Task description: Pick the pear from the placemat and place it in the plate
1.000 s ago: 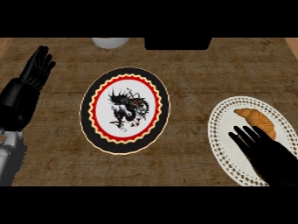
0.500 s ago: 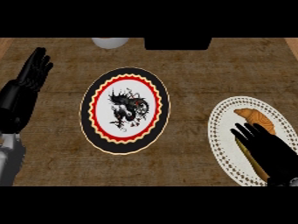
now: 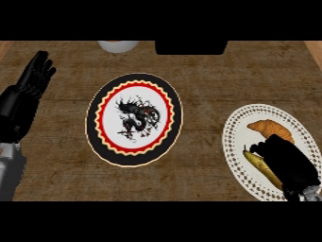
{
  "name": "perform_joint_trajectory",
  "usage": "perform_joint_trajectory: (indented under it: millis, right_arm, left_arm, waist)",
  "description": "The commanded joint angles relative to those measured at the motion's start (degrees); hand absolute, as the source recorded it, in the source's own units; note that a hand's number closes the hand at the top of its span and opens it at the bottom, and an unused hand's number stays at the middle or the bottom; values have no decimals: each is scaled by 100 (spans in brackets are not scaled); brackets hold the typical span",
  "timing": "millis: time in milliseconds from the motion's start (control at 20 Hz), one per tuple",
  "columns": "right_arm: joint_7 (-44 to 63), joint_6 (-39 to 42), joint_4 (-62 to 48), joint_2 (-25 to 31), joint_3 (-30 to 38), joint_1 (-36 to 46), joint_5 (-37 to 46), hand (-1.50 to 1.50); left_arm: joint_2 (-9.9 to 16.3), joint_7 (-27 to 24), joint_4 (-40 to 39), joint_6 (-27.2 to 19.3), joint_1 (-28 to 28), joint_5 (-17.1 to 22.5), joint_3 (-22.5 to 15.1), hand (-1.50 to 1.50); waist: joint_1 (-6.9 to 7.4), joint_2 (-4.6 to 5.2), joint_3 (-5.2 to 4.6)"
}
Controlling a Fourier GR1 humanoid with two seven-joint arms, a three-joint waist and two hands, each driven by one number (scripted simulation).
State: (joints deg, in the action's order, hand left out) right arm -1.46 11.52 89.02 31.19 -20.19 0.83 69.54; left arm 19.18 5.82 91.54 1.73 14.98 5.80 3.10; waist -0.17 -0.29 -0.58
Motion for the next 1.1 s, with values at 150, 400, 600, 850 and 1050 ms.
perform_joint_trajectory:
  millis: [150,400,600,850,1050]
  right_arm:
    - [-264,-1073,449,-233,42,-23,227,150]
    - [1775,-1046,580,-924,1057,-1129,52,150]
    - [3081,-1300,1064,-1604,1558,-1877,77,150]
    - [3743,-1355,3162,-2435,354,-3010,657,150]
    - [3856,-1243,4287,-2688,-761,-2912,1187,150]
  left_arm:
    - [-190,-155,-169,-54,-15,-145,-54,0]
    - [3,-125,-80,-114,-260,-97,241,0]
    - [104,25,52,-80,-312,-62,303,0]
    - [12,-39,145,35,-327,-60,158,0]
    - [14,214,268,79,-152,24,130,0]
  waist:
    - [-28,20,58]
    - [-426,-65,43]
    - [-506,-92,41]
    - [-205,-31,44]
    - [-82,-31,46]
